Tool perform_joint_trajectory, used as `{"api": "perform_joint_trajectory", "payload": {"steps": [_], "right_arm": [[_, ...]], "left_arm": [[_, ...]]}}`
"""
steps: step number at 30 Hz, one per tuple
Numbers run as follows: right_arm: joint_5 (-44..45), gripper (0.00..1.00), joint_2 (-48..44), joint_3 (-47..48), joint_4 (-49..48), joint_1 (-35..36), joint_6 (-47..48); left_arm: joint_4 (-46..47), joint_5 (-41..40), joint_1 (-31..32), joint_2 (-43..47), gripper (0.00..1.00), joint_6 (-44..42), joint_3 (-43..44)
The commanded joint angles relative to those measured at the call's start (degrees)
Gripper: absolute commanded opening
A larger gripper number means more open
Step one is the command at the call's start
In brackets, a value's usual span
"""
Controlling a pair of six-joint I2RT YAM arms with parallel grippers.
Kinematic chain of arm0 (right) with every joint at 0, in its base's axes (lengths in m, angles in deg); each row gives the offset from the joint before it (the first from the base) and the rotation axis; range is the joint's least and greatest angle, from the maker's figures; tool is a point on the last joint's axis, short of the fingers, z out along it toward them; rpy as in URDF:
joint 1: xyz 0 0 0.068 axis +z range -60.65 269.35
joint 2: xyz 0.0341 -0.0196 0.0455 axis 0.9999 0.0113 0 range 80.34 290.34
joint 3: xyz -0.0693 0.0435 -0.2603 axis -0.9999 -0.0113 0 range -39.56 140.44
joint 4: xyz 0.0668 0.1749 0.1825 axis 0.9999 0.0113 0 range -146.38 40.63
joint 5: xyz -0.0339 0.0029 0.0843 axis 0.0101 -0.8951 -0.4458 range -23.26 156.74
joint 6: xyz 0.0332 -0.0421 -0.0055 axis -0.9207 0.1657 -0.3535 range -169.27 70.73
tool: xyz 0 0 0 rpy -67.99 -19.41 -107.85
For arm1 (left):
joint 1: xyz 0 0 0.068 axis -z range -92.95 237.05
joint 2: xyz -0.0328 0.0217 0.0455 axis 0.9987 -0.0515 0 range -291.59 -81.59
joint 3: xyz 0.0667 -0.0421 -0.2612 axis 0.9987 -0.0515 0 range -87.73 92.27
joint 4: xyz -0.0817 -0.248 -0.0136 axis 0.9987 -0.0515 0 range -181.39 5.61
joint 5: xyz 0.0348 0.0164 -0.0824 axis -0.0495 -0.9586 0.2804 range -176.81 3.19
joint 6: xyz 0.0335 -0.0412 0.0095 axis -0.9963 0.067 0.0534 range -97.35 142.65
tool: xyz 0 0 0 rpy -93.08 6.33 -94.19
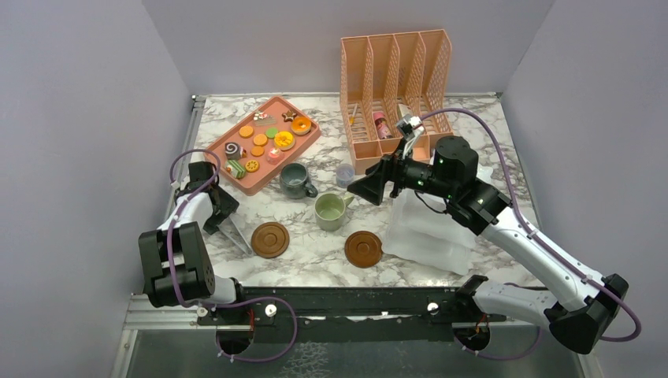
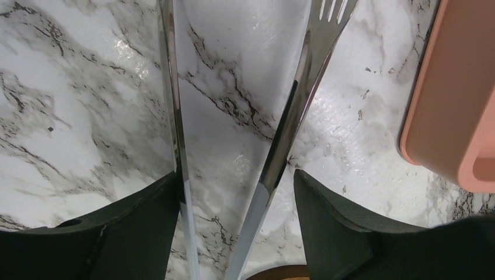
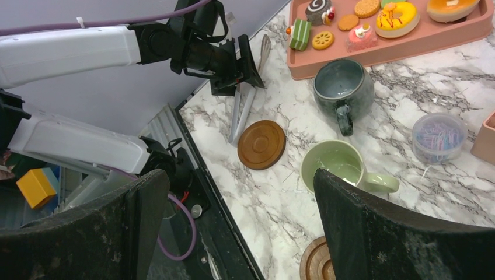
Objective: Serve the afternoon tea
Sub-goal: Pick up the clamp from the center of the board.
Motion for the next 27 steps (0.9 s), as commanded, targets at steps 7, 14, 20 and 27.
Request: {"api": "perform_joint_trajectory", "payload": {"steps": [7, 14, 20, 27], "right_arm": [[1.6, 1.00, 0.7, 2.0, 1.4, -0.3, 0.9], [1.3, 1.00, 0.6, 1.8, 1.0, -0.3, 0.5], [1.5, 1.00, 0.5, 1.9, 1.3, -0.3, 0.4], [1.3, 1.00, 0.3, 2.0, 0.9, -0.3, 0.1]], "left_arm": [[1.3, -1.1, 0.0, -4.5, 0.65, 0.9, -2.1], [0.7, -1.7, 0.1, -5.4, 0.63, 1.1, -1.2], [0.0, -1.4, 0.2, -6.4, 0.62, 1.1, -0.7], [-0.6, -0.6, 1.1, -6.6, 0.65, 1.7, -0.7]]}}
